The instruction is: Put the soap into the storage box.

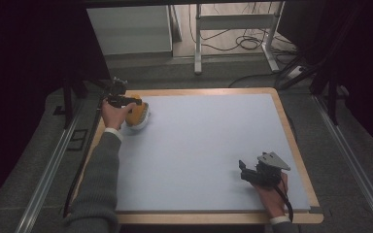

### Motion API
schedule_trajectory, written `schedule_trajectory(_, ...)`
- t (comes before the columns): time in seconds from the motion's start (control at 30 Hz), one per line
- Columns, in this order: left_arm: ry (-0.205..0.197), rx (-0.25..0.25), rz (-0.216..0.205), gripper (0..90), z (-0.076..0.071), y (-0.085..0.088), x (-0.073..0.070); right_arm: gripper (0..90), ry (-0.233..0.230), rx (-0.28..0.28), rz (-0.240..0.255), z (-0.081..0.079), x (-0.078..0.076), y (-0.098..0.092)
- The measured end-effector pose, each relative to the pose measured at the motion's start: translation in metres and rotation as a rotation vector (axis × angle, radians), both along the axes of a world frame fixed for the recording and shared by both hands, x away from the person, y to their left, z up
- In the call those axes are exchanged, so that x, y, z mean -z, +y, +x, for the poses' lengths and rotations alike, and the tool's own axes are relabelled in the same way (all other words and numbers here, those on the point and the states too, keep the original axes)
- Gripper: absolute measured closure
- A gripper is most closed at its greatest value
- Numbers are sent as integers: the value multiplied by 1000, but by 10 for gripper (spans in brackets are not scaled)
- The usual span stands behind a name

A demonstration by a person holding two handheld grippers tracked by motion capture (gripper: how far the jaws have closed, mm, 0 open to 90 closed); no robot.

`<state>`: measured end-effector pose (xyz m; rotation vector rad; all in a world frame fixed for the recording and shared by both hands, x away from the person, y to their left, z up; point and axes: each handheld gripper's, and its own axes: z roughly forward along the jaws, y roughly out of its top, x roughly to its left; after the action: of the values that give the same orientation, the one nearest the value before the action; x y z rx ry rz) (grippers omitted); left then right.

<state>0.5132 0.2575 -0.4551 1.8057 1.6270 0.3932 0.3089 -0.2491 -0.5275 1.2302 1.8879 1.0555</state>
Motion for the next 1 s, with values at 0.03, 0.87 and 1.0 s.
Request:
schedule_trajectory(0.03, -3, -3, 11, 303, -1, -1, -2, 79, 0, 0, 0, 0, 0, 0)
schedule_trajectory(0.87, -194, 226, -58, 213, -101, -14, -13, 79, 0, 2, 0, 0, 0, 0)
schedule_trajectory(1.0, -199, 236, -47, 224, -120, -13, -1, 79, -1, 2, -1, 0, 0, 0)
